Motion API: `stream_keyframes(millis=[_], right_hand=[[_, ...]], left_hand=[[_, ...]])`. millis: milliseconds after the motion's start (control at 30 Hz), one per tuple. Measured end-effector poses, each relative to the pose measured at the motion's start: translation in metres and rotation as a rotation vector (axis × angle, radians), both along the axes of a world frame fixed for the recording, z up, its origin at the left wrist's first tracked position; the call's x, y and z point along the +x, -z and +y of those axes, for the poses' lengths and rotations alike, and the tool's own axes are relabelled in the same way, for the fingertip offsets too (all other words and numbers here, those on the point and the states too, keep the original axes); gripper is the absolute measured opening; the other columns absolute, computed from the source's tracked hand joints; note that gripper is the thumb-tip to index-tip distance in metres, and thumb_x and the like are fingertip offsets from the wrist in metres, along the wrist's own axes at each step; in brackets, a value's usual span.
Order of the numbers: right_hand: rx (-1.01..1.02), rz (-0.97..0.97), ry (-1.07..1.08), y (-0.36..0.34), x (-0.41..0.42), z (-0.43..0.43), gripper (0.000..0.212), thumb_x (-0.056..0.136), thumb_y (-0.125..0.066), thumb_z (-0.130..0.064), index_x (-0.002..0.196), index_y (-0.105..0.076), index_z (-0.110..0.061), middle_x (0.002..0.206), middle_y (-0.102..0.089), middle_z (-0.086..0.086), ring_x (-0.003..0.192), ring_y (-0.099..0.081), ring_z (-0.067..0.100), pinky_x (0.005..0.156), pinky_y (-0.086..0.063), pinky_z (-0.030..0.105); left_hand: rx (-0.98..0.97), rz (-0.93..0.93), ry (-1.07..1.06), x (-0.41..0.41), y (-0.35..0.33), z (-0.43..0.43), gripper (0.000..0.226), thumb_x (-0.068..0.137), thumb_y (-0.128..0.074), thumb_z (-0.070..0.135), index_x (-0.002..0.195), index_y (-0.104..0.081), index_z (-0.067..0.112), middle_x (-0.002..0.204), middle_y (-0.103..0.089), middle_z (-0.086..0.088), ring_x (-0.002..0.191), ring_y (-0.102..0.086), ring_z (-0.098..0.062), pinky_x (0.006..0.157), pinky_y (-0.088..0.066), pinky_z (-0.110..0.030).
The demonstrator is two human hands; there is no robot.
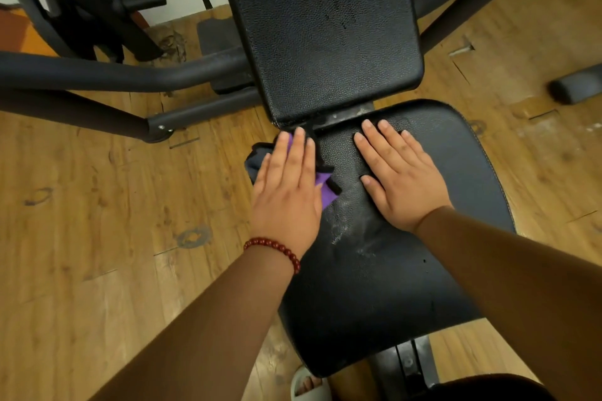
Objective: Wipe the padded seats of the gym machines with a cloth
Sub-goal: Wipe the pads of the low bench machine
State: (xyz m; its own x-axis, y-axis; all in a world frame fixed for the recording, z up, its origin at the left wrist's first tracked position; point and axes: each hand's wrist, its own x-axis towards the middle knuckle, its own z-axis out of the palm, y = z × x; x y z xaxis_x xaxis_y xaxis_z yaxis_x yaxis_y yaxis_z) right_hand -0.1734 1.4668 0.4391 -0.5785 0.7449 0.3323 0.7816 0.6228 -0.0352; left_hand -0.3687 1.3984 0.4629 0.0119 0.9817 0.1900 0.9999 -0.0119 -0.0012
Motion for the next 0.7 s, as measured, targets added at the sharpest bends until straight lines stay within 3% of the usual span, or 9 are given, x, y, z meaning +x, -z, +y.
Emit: stream_keyframes(millis=[67,300,533,700], right_hand=[[-0.004,-0.005,-0.003,0.001,0.000,0.000,0.057,0.099,-0.036,-0.035,0.151,-0.029,-0.012,0.158,-0.020,0.004,0.147,-0.020,0.023,0.119,-0.015,0.040],[0.002,0.005,-0.005,0.003,0.001,0.001,0.057,0.099,-0.036,-0.036,0.151,-0.029,-0.013,0.158,-0.020,0.004,0.147,-0.020,0.023,0.119,-0.015,0.040],[0.009,0.009,0.001,0.003,0.000,0.000,0.057,0.099,-0.035,-0.036,0.151,-0.029,-0.013,0.158,-0.021,0.004,0.147,-0.020,0.023,0.120,-0.016,0.040],[0.020,0.013,0.005,0.002,0.001,-0.001,0.057,0.099,-0.037,-0.036,0.150,-0.031,-0.013,0.158,-0.023,0.005,0.146,-0.022,0.023,0.119,-0.017,0.040]], left_hand=[[0.004,-0.025,-0.053,0.006,0.002,-0.002,0.062,0.096,-0.038,0.031,0.151,-0.022,0.007,0.160,-0.021,-0.008,0.148,-0.011,-0.025,0.120,-0.012,-0.041],[-0.041,0.043,0.137,0.012,0.016,-0.025,0.062,0.097,-0.035,0.033,0.150,-0.015,0.008,0.160,-0.018,-0.007,0.148,-0.008,-0.023,0.119,-0.008,-0.040],[0.007,-0.069,-0.133,0.019,0.012,-0.010,0.060,0.098,-0.027,0.031,0.151,-0.018,0.005,0.161,-0.015,-0.011,0.149,-0.004,-0.025,0.120,-0.005,-0.041],[-0.070,0.009,0.076,0.022,0.020,-0.040,0.066,0.096,-0.038,0.033,0.151,-0.013,0.007,0.160,-0.016,-0.009,0.148,-0.005,-0.025,0.120,-0.006,-0.042]])
